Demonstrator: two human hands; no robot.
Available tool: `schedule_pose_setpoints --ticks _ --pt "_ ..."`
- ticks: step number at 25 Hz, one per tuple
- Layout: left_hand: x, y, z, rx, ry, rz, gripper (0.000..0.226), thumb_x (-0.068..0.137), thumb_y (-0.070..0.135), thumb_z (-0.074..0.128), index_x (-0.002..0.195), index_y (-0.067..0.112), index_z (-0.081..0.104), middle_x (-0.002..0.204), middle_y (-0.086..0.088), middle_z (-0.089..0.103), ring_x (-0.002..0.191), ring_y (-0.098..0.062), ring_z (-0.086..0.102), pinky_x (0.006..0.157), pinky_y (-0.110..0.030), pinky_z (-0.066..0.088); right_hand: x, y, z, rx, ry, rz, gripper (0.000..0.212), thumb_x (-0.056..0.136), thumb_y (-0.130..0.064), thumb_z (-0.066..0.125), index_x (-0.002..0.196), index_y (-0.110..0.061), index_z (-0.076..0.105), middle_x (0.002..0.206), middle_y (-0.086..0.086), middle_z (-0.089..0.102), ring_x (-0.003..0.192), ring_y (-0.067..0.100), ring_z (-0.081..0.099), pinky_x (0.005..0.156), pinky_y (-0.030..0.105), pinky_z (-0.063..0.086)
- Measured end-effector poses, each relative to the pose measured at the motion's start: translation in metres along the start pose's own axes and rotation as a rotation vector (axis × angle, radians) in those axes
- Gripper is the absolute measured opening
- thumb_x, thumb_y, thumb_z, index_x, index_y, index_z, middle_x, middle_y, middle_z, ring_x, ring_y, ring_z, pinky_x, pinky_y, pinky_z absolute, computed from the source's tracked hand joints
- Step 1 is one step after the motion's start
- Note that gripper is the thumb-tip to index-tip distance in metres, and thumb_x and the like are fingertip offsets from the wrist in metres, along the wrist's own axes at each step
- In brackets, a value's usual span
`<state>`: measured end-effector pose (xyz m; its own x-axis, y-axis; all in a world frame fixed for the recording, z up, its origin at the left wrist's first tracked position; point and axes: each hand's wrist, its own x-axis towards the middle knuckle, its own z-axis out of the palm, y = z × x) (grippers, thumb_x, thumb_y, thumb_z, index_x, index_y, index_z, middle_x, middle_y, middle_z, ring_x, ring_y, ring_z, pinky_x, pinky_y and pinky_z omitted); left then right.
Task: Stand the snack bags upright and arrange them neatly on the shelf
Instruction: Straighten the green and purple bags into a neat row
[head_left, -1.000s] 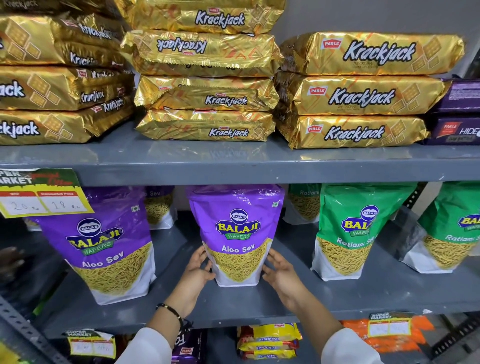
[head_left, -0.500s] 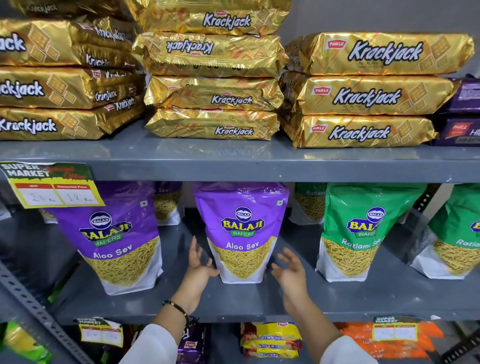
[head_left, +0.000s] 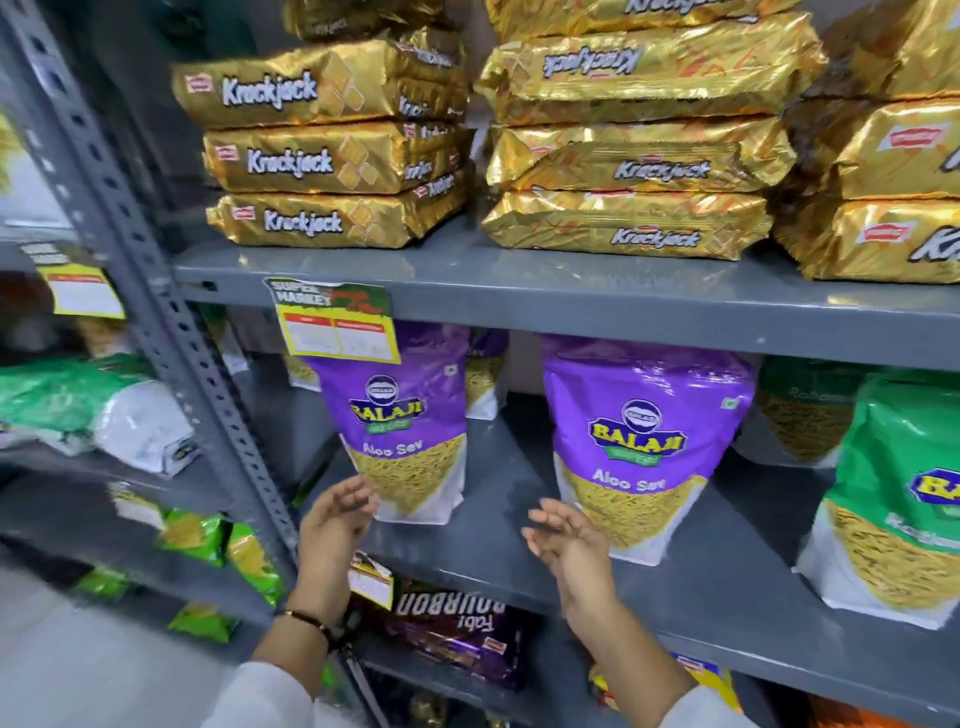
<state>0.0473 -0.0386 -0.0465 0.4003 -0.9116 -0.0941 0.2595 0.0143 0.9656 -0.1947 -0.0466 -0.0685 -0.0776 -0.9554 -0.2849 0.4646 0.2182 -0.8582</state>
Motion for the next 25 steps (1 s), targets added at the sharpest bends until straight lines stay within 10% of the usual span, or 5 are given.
schedule_pose_setpoints --ticks 7,17,25 --pt "0.064 0.016 -0.040 0.069 -0.107 -0.150 0.059 0.086 -0.004 0.043 0.136 0.028 0.039 0.145 0.003 0.041 0.129 -0.020 0.042 0.091 -0.033 0.033 0.033 0.019 0.052 -0.174 -0.035 0.114 0.051 0.078 0.016 0.049 0.124 -0.007 0.051 0.117 0.007 0.055 0.099 0.023 0.055 0.072 0.025 0.042" --pt "0.124 0.010 -0.049 0.203 -0.437 -0.286 0.063 0.079 -0.018 0.037 0.121 0.028 0.048 0.081 0.011 0.073 0.082 -0.013 0.057 0.070 -0.024 0.038 0.045 0.036 0.111 -0.307 -0.040 0.049 0.062 0.079 0.018 0.043 0.136 -0.009 0.040 0.142 0.008 0.047 0.113 0.024 0.052 0.068 0.023 0.041" --pt "0.138 0.014 -0.036 0.168 -0.483 -0.291 0.071 0.080 -0.021 0.032 0.139 0.019 0.035 0.111 0.000 0.060 0.081 -0.010 0.056 0.054 -0.011 0.049 0.050 0.034 0.119 -0.302 -0.034 0.005 0.063 0.077 0.024 0.042 0.135 -0.003 0.041 0.139 0.015 0.049 0.124 0.033 0.050 0.070 0.017 0.048"
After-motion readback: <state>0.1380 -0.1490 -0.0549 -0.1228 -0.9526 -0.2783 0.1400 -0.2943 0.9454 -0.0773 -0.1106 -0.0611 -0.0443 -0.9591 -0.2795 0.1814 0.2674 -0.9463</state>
